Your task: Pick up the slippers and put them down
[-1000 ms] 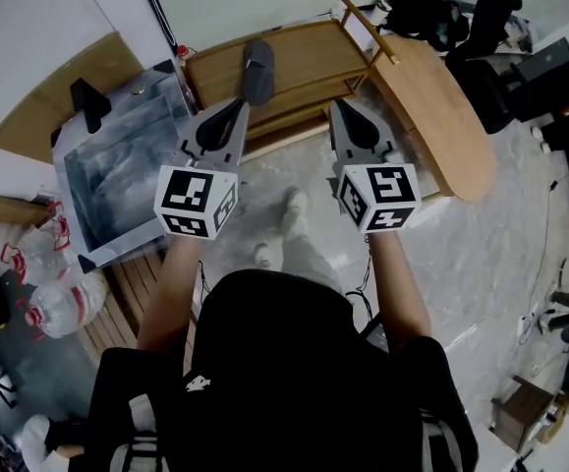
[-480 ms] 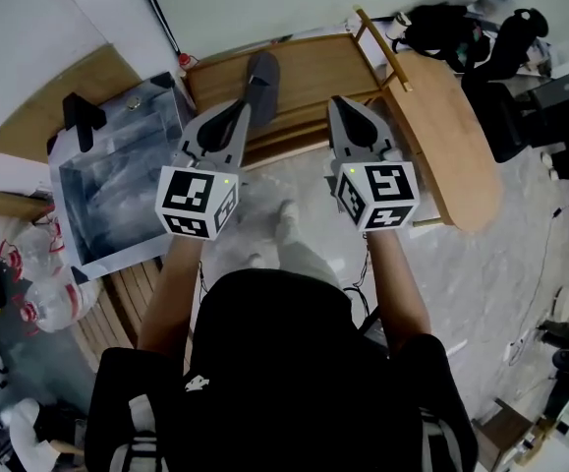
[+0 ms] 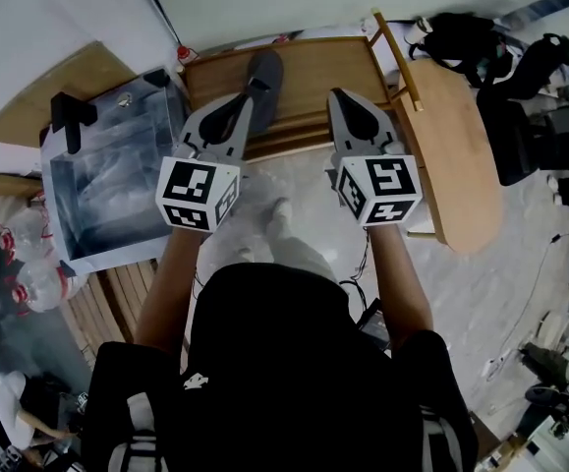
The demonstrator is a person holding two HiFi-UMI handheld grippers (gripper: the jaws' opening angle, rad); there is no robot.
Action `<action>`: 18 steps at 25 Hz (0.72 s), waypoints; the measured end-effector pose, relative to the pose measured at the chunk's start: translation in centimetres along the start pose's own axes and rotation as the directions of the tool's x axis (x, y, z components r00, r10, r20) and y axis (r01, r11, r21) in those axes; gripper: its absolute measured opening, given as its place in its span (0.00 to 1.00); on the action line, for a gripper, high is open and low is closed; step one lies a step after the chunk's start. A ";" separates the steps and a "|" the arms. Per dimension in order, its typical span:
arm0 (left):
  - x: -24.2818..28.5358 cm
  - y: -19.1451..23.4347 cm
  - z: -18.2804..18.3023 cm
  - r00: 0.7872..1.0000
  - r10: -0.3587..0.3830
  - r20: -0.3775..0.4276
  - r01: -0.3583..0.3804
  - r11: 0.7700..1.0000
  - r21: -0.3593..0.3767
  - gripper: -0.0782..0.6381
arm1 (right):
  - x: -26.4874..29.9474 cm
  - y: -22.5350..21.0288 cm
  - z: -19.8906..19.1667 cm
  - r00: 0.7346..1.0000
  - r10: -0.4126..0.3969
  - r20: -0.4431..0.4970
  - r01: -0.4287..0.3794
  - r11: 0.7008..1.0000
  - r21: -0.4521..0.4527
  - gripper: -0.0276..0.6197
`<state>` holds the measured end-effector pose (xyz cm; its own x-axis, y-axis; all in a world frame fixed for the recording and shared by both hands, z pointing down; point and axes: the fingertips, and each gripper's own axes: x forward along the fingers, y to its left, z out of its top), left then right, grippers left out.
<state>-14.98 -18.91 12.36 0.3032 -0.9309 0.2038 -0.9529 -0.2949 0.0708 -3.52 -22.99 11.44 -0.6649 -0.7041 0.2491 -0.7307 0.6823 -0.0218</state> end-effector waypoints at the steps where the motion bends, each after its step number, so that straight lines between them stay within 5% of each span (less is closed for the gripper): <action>1: 0.6 0.2 -0.1 1.000 0.006 -0.005 -0.006 1.000 -0.004 0.12 | 0.5 -0.3 -0.2 1.000 0.010 -0.006 -0.010 1.000 0.000 0.04; 18: 8.2 3.4 -7.7 0.986 0.077 -0.146 -0.091 0.991 -0.097 0.12 | 8.9 -4.2 -6.5 0.983 0.117 -0.139 -0.111 0.993 0.046 0.04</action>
<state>-15.67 -25.86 21.77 0.2268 -0.9091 0.3494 -0.9716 -0.1862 0.1463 -5.38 -30.89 20.02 -0.7176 -0.5855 0.3771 -0.6586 0.7466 -0.0940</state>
